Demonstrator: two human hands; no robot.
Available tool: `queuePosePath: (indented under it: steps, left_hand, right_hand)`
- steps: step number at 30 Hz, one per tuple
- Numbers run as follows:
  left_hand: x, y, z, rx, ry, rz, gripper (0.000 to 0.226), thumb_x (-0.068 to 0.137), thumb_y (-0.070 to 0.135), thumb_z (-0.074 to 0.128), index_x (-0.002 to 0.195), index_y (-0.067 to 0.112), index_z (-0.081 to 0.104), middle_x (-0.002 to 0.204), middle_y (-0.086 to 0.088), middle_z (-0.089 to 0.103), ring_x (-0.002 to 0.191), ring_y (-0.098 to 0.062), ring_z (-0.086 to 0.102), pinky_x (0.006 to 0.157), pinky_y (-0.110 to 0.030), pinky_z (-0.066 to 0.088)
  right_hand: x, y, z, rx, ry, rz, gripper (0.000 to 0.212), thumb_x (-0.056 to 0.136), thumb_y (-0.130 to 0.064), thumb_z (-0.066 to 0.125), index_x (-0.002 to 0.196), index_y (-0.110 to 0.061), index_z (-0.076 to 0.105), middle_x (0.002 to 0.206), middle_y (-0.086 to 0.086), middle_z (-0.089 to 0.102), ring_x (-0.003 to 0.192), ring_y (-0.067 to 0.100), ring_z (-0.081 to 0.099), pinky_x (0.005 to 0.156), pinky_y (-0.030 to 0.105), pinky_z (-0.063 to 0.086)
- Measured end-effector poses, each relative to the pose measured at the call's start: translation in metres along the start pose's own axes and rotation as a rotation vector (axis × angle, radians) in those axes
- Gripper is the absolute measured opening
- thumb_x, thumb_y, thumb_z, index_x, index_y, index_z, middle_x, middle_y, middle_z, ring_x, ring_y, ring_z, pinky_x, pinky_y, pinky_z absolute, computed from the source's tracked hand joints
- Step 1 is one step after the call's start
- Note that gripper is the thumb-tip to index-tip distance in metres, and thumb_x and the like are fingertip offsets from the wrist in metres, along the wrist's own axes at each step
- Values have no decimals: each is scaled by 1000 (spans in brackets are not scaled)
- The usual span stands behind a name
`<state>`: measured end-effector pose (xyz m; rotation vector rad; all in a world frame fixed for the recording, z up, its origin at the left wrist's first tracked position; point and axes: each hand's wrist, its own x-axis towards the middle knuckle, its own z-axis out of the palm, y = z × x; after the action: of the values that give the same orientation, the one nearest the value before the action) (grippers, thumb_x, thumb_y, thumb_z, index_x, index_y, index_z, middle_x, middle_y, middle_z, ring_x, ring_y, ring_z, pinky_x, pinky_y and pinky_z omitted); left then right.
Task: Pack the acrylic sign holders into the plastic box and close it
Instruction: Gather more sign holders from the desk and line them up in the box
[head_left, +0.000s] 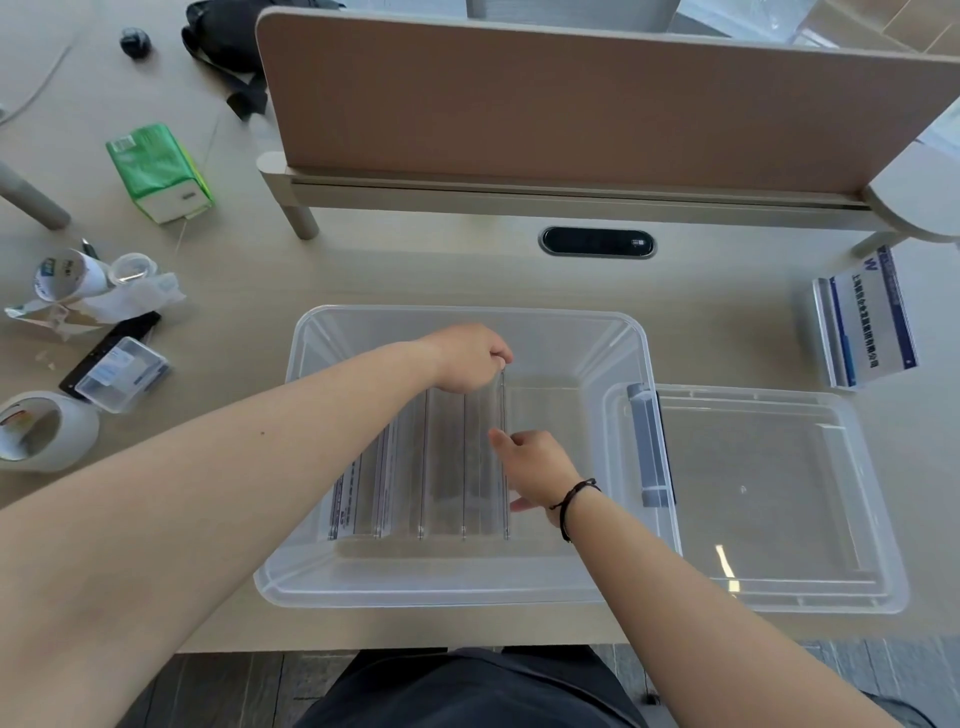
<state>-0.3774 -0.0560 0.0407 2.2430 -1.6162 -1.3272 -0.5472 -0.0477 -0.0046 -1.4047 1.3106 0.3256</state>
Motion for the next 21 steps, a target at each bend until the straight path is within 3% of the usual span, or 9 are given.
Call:
queuePosePath:
  steps: [2, 3, 5, 7, 10, 13, 17, 21]
  left_hand:
    - [0, -1, 1, -5, 9, 14, 34, 104, 21, 39, 128, 16, 63, 135, -1, 60, 127, -20, 52, 105, -29, 35]
    - [1, -2, 2, -5, 19, 30, 28, 103, 21, 39, 112, 18, 65, 116, -5, 63, 112, -22, 54, 97, -31, 37]
    - [-1, -2, 3, 15, 44, 58, 14, 100, 20, 39, 90, 22, 49, 93, -3, 45, 88, -18, 41, 81, -32, 35]
    - [-5, 1, 3, 31, 61, 77, 11, 98, 20, 41, 88, 23, 43, 91, 1, 42, 85, -16, 37, 80, -31, 35]
    - [-15, 10, 1, 38, 86, 110, 19, 100, 23, 44, 91, 15, 60, 98, -2, 62, 93, -20, 55, 96, -35, 47]
    - [-27, 23, -4, 5, 100, 146, 31, 101, 25, 47, 121, 13, 68, 126, 1, 67, 116, -19, 59, 101, -31, 44]
    - [-32, 46, -8, -28, 136, 228, 29, 100, 25, 50, 117, 13, 70, 119, 2, 69, 111, -18, 61, 98, -31, 46]
    - [-30, 76, -10, -59, 166, 294, 26, 97, 21, 50, 105, 9, 71, 104, -4, 74, 98, -21, 67, 92, -38, 52]
  right_hand:
    - [-1, -1, -2, 14, -17, 14, 50, 97, -49, 45, 96, -2, 63, 75, 6, 51, 82, 25, 65, 66, 40, 63]
    - [-3, -1, -3, 12, -20, 15, 50, 97, -50, 45, 106, -5, 64, 78, 5, 54, 88, 25, 66, 69, 40, 63]
    - [-6, -3, -5, 2, -9, -4, 49, 96, -50, 45, 118, -10, 62, 84, 1, 60, 93, 23, 67, 72, 39, 62]
    - [-10, -6, -8, 8, 13, -29, 48, 96, -49, 45, 127, -15, 59, 91, 0, 64, 93, 22, 67, 74, 38, 61]
    - [-17, -13, -13, 43, 48, -54, 48, 96, -48, 47, 133, -17, 55, 93, 2, 65, 88, 21, 66, 75, 38, 60]
    - [-27, -19, -18, 59, 109, -97, 51, 94, -47, 51, 136, -17, 53, 99, 2, 68, 92, 23, 69, 74, 37, 59]
    - [-42, -26, -30, 146, 172, -161, 46, 94, -41, 55, 132, -16, 55, 104, 6, 70, 84, 20, 70, 69, 35, 58]
    - [-55, -34, -50, 244, 220, -246, 32, 93, -35, 56, 119, -17, 60, 102, 1, 69, 76, 17, 71, 74, 42, 59]
